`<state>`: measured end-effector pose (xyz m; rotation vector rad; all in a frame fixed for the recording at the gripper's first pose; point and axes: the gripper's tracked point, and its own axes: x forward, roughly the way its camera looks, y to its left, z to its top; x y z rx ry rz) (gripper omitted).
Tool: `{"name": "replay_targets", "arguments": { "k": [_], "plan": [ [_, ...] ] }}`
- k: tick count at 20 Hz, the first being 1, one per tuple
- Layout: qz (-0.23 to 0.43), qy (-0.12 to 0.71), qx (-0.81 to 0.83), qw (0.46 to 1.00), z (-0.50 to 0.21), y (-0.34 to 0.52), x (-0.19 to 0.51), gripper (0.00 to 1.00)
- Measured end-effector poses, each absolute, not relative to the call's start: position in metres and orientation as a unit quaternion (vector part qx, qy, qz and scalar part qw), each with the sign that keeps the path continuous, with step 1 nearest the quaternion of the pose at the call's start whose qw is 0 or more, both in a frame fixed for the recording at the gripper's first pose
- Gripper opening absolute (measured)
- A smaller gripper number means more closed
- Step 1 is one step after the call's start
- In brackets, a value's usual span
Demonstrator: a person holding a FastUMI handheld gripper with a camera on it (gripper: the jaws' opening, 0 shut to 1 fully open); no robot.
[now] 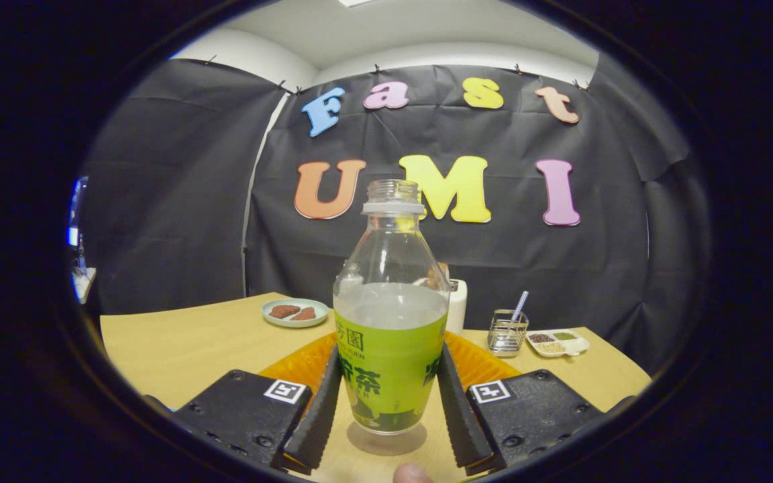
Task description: Take the bottle from table, then pour the juice into the cup, finally place the bottle on the coaster
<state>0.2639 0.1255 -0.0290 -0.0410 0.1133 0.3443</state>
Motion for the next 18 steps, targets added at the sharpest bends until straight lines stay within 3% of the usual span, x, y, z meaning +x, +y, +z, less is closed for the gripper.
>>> {"name": "replay_targets", "arguments": {
  "k": [18],
  "plan": [
    [0.173, 0.11, -0.015, 0.979, -0.095, 0.128, 0.287, 0.8]
  ]
}}
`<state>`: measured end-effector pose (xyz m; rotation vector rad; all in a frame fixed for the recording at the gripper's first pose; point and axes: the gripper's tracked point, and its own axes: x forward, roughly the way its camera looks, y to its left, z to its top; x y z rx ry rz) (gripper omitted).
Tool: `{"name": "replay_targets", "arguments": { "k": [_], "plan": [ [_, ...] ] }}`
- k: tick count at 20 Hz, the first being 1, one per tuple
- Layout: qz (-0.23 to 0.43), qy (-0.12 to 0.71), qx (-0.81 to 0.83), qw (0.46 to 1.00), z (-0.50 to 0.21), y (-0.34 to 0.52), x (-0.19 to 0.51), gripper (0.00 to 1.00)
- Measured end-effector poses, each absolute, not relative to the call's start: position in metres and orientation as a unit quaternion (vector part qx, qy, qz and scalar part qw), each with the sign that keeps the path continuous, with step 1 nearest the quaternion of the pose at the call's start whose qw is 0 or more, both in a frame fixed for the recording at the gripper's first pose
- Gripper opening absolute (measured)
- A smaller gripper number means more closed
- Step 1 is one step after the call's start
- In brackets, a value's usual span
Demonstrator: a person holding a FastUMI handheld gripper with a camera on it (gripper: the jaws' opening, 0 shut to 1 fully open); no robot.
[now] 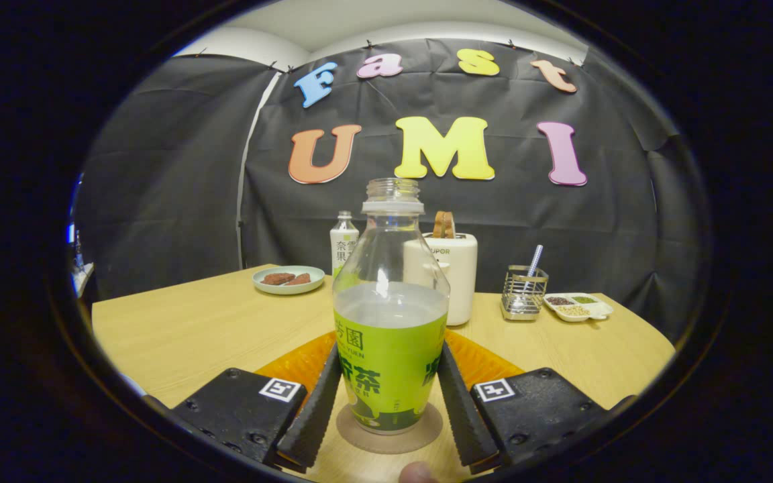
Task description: Take the bottle from table, then pour the juice into the cup, finally place the bottle on the coaster
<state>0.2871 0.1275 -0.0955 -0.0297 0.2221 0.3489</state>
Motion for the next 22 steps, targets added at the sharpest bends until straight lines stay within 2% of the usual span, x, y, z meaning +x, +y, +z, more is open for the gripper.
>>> {"name": "replay_targets", "arguments": {
  "k": [7, 8, 12, 22],
  "plan": [
    [0.172, 0.109, -0.014, 0.979, -0.096, 0.124, 0.286, 0.82],
    [0.172, 0.109, -0.015, 0.979, -0.097, 0.123, 0.286, 0.9],
    [0.169, 0.103, -0.015, 0.98, -0.085, 0.119, 0.277, 1.0],
    [0.132, 0.062, -0.001, 0.989, -0.021, 0.09, 0.206, 1.0]
  ]
}}
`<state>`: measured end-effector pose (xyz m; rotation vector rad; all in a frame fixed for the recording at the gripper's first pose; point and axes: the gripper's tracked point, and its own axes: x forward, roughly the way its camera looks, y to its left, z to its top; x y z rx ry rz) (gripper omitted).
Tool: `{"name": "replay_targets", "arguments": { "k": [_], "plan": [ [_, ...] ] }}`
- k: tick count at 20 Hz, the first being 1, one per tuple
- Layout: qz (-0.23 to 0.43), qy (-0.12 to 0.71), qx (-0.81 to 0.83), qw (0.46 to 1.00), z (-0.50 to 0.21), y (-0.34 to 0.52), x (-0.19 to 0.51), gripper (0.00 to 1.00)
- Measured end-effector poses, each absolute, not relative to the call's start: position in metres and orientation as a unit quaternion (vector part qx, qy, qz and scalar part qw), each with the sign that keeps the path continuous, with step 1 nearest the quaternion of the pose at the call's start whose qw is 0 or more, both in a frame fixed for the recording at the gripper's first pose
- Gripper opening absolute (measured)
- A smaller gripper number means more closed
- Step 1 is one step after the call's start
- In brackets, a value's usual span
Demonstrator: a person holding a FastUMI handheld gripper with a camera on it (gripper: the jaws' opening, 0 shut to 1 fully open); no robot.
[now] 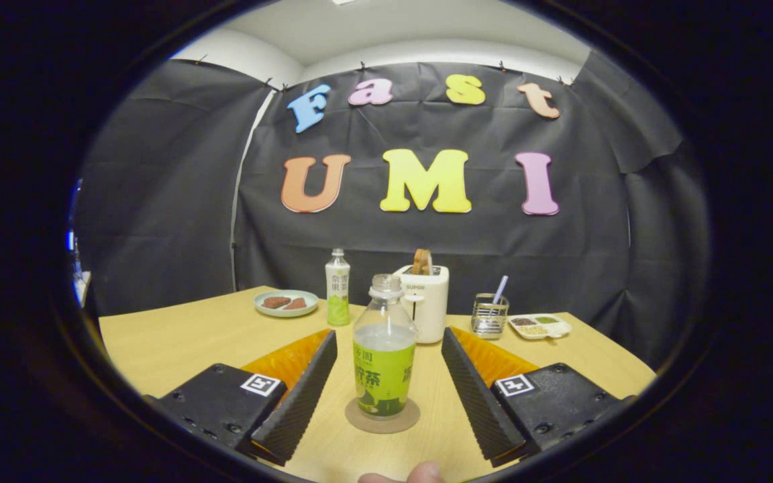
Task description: Take the bottle from table, then pour the juice into the cup, finally place the bottle on the coaster
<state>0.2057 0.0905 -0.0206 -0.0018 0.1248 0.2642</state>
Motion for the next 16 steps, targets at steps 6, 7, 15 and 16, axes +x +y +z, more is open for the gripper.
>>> {"name": "replay_targets", "arguments": {
  "k": [6, 7, 15, 16],
  "plan": [
    [0.104, 0.028, 0.024, 0.994, 0.013, 0.076, 0.139, 1.0],
    [0.1, 0.025, 0.021, 0.994, 0.016, 0.076, 0.129, 1.0],
    [0.095, 0.016, -0.001, 0.995, -0.012, 0.092, 0.056, 1.0],
    [0.097, 0.017, -0.004, 0.995, -0.019, 0.094, 0.051, 1.0]
  ]
}}
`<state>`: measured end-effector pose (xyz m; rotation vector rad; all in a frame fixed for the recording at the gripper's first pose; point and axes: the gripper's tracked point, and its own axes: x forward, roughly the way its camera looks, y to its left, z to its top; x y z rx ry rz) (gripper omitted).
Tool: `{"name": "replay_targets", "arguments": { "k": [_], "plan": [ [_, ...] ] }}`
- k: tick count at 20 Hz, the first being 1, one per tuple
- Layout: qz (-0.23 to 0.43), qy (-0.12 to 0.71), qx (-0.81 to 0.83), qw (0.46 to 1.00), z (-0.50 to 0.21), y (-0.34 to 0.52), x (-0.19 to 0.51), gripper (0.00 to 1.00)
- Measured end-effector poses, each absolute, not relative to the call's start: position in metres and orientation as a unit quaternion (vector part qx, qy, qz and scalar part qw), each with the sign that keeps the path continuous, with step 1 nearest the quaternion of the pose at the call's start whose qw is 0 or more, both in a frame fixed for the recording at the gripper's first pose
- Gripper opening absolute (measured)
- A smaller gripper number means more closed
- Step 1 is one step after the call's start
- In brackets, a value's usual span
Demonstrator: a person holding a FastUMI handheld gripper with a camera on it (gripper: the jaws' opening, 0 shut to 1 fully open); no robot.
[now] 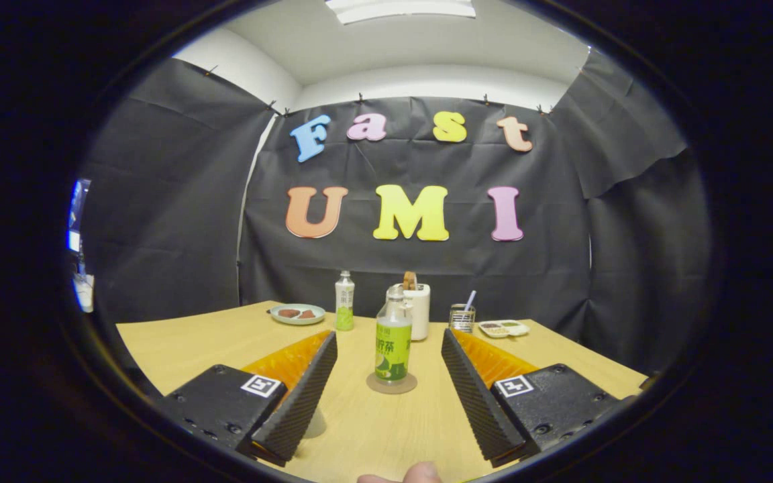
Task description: Take the bottle from table, then pour the juice into the cup, finally place the bottle on the coaster
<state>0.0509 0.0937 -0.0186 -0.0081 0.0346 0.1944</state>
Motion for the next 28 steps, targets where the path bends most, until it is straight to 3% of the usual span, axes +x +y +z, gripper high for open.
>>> {"name": "replay_targets", "arguments": {
  "k": [12, 28],
  "plan": [
    [0.067, 0.029, 0.054, 0.996, -0.038, 0.089, 0.033, 1.0],
    [0.078, 0.022, 0.015, 0.997, -0.036, 0.119, 0.042, 1.0]
  ]
}}
